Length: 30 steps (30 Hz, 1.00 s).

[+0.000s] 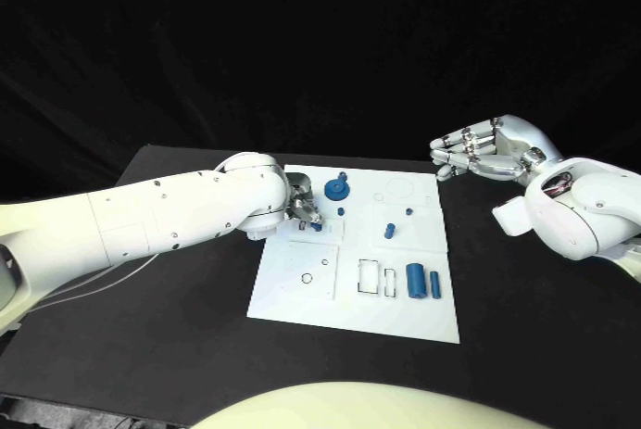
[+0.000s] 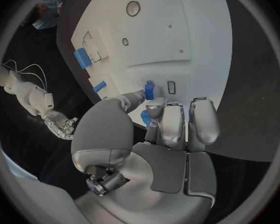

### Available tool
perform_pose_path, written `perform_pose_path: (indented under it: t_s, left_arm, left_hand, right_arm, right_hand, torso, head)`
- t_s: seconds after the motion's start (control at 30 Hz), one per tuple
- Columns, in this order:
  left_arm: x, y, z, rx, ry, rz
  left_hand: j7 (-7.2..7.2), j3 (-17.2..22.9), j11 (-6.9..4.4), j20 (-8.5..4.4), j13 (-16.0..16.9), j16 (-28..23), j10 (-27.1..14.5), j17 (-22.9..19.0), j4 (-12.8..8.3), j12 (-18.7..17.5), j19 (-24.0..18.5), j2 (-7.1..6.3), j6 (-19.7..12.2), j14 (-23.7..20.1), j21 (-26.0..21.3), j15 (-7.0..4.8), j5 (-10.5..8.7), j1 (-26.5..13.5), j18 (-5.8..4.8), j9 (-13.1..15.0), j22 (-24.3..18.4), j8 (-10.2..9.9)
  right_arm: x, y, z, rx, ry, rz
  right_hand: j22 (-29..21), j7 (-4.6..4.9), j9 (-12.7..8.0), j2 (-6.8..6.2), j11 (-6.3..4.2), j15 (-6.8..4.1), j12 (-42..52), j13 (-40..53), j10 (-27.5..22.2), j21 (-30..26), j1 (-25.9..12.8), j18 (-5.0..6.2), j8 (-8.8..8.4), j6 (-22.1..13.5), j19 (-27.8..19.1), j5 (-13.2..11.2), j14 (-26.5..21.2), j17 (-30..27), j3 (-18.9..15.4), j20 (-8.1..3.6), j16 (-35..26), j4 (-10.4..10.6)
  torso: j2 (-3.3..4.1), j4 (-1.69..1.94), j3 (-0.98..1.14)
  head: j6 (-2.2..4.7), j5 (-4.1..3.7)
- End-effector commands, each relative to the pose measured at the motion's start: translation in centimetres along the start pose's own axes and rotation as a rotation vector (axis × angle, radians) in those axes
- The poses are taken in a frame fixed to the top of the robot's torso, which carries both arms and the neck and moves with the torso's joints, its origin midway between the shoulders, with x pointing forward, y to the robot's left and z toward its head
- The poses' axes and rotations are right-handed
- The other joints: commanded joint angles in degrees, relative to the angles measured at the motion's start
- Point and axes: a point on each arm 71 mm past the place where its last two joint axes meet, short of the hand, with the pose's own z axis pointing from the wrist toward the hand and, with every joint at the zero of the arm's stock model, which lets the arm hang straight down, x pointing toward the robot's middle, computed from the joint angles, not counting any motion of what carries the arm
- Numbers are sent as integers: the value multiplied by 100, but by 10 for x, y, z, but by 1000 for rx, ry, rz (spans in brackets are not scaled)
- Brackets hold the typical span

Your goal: Assemble the parts on the task board

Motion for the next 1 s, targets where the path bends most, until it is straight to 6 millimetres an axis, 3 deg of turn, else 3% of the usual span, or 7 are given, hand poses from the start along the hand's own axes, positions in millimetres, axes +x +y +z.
perform_pose_path:
  t_s: [0.03, 0.8, 1.0]
  left_arm:
    - [6, 0, 0, 6, 49, 43]
    - [7, 1, 1, -3, 72, 61]
    - [8, 2, 3, -12, 111, 69]
  left_hand:
    - [-38, 1032, -6, 1, -29, 25, 22, -6, -1025, 0, 19, 51, 22, 54, 21, -36, 23, -15, -88, 7, -3, 36]
    - [-48, 1054, -13, 2, -3, 26, 49, -6, -1029, 18, 32, 30, 33, 54, 35, -41, 19, -64, -93, 20, 23, 51]
    - [-106, 960, -50, -10, 32, 29, 110, -6, -867, 49, 48, 79, 83, 57, 51, -64, 12, -322, -98, 41, 57, 90]
  right_arm:
    - [1, 0, 0, -1, 9, 3]
    - [2, 1, 0, -4, 13, 4]
    - [2, 1, 0, -4, 12, 4]
  right_hand:
    - [-5, 12, -9, 8, 4, 1, -2, -6, -33, -37, -62, 40, -13, -36, 4, 19, -23, -8, -10, 22, -19, 20]
    - [-5, 12, -9, 8, 4, 1, -2, -6, -33, -37, -62, 40, -13, -36, 4, 19, -23, -8, -10, 22, -19, 20]
    - [-5, 12, -9, 8, 4, 1, -2, -6, -33, -37, -62, 40, -13, -36, 4, 19, -23, -8, -10, 22, -19, 20]
  torso:
    - [4, -1, -1]
    - [2, -4, 3]
    - [4, -4, 4]
  head:
    - [-19, 22]
    - [-35, 34]
    - [-51, 28]
